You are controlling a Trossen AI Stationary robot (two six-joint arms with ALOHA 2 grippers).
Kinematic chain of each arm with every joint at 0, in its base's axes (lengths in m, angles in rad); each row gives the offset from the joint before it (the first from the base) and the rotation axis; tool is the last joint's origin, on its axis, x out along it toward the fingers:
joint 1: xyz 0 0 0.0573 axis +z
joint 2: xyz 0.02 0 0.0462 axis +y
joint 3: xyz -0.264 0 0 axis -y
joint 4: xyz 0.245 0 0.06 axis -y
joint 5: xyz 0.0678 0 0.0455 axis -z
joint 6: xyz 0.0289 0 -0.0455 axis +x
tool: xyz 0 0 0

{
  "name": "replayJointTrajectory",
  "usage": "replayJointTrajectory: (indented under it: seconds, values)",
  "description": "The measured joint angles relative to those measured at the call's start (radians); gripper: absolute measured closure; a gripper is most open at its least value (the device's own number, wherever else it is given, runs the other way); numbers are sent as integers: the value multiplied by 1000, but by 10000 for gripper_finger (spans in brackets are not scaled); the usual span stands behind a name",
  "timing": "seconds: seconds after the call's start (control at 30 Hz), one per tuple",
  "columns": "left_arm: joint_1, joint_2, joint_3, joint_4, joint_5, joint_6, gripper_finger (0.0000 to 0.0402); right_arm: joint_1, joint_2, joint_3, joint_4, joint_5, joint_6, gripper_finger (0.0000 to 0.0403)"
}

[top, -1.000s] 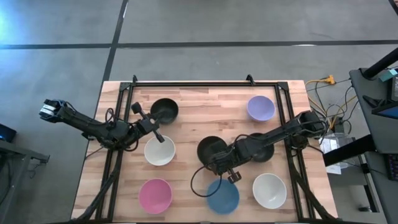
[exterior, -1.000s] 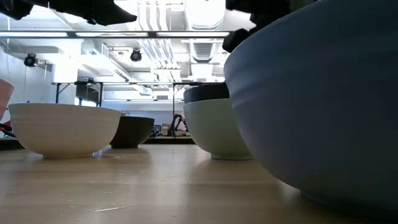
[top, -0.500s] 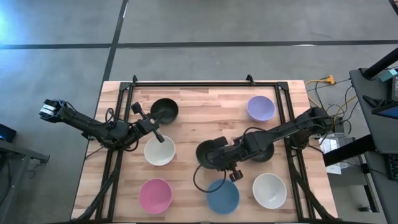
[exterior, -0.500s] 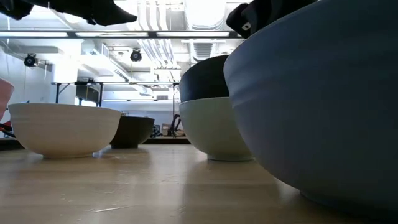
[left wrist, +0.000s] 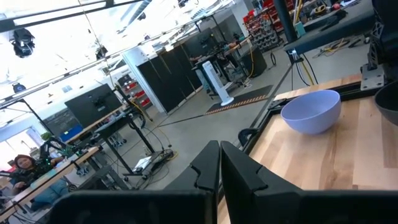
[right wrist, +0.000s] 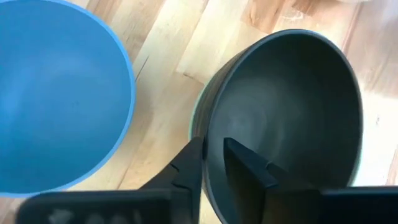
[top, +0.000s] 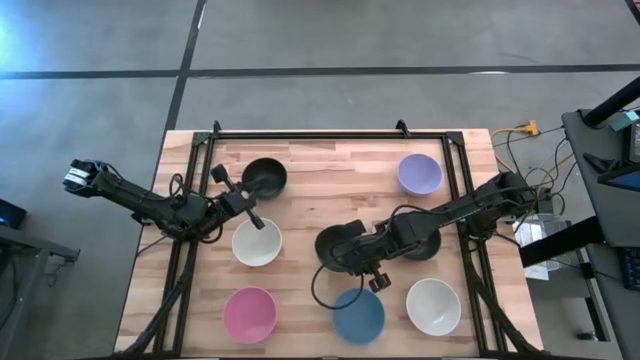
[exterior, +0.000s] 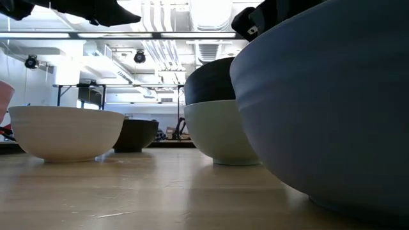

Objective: Nest bowls inside each other
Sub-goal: Stack the middle black bowl on the green bowl

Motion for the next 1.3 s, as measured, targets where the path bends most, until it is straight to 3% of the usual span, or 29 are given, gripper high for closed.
replayJointTrajectory:
  seconds: [0.2, 0.6, 1.03, 1.3]
  values:
    - [0, 0, 0, 0, 0, 0, 402, 0, 0, -42, 59, -36, -7, 388]
    - [0, 0, -1, 0, 0, 0, 402, 0, 0, -52, 92, -48, -5, 393]
    - [0, 0, -4, 0, 0, 0, 402, -4, 2, -53, 122, -78, 63, 320]
    - [0, 0, -4, 0, 0, 0, 402, -6, 83, -54, 126, -76, 40, 318]
